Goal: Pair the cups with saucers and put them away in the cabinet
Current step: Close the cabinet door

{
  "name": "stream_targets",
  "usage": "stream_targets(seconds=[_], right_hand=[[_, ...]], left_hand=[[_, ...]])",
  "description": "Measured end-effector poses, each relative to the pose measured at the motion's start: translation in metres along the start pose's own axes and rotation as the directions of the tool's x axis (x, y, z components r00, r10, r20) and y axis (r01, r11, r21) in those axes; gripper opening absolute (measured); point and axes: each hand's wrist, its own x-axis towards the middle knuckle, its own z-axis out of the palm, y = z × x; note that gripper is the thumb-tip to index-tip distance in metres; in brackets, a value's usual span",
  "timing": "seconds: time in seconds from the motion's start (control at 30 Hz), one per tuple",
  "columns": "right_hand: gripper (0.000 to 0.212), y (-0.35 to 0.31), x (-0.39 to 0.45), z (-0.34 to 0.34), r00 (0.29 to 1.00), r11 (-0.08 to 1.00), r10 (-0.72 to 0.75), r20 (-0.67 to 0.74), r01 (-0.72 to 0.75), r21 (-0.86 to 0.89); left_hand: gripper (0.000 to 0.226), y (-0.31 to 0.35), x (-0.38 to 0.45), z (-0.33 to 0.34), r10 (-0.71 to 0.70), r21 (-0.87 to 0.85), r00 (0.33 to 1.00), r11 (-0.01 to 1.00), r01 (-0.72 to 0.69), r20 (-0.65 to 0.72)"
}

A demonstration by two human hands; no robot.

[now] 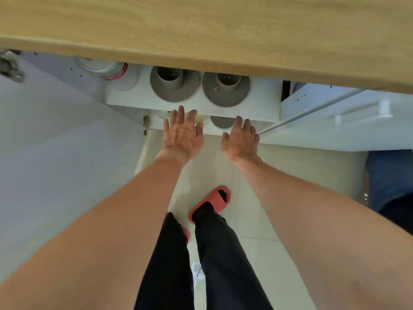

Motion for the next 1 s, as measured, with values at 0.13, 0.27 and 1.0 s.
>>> stream_targets(seconds=[0.13,0.27,1.0], right_hand=[[0.068,-0.001,-0.03,0.016,0.988,0.978,-0.148,0.035,0.152,-0.144],[0.069,0.003,-0.06,0.037,0.98,0.96,-0.188,0.069,0.198,-0.2],[0.07,-0.187,-0.352,0.068,0.776,0.726,-0.622,0.108,0.622,-0.292]], left_hand=[[0.056,-0.025,-0.032,0.019,-0.108,-0.007,0.992,0.994,0.109,0.058],[0.058,-0.05,-0.063,0.04,-0.173,-0.055,0.984,0.983,0.175,0.043],[0.057,-0.252,-0.372,-0.04,-0.166,0.084,0.908,0.973,0.214,-0.386]])
